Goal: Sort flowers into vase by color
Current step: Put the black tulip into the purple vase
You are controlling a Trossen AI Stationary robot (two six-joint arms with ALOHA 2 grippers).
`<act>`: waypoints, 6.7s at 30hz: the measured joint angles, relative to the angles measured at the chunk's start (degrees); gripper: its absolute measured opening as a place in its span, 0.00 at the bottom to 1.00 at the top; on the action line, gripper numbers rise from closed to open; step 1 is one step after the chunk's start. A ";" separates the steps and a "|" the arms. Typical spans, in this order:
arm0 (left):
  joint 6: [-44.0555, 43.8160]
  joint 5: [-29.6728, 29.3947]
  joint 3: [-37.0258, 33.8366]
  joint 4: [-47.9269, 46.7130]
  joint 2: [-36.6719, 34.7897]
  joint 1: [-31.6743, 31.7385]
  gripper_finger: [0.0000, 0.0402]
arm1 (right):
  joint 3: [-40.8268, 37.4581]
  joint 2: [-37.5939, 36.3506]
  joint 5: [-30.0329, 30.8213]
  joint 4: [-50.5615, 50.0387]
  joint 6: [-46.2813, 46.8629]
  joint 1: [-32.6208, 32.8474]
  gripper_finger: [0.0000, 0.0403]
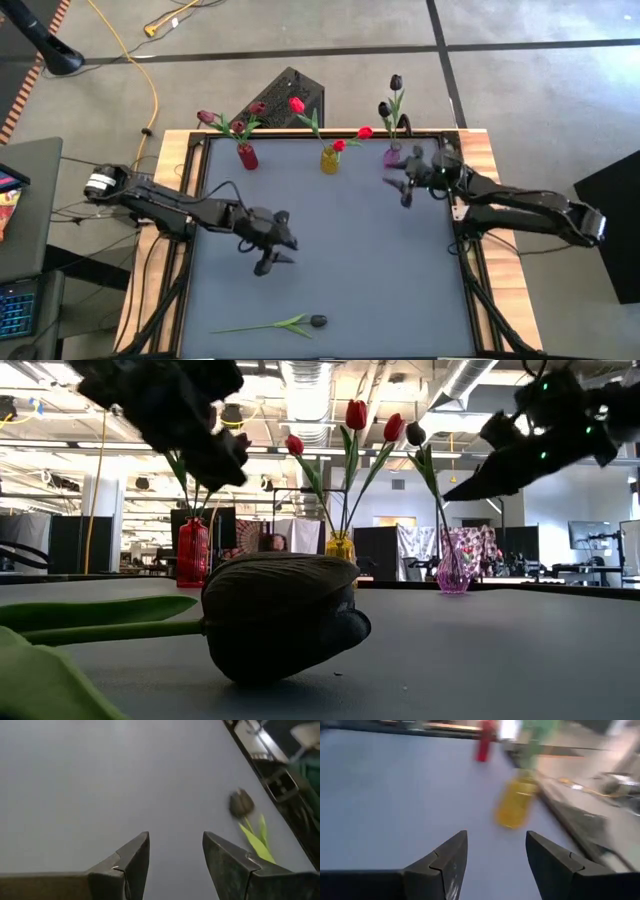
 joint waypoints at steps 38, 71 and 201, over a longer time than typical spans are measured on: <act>-28.09 -7.86 15.96 -17.35 24.44 -28.52 0.43 | 3.41 15.26 41.53 13.88 5.51 57.86 0.56; -22.89 -21.54 18.26 -18.23 28.79 -38.26 0.05 | 3.40 15.24 42.07 13.53 2.31 57.25 0.56; 16.50 -13.50 22.08 43.66 28.28 12.80 0.28 | 3.40 11.61 7.48 31.71 5.50 25.79 0.07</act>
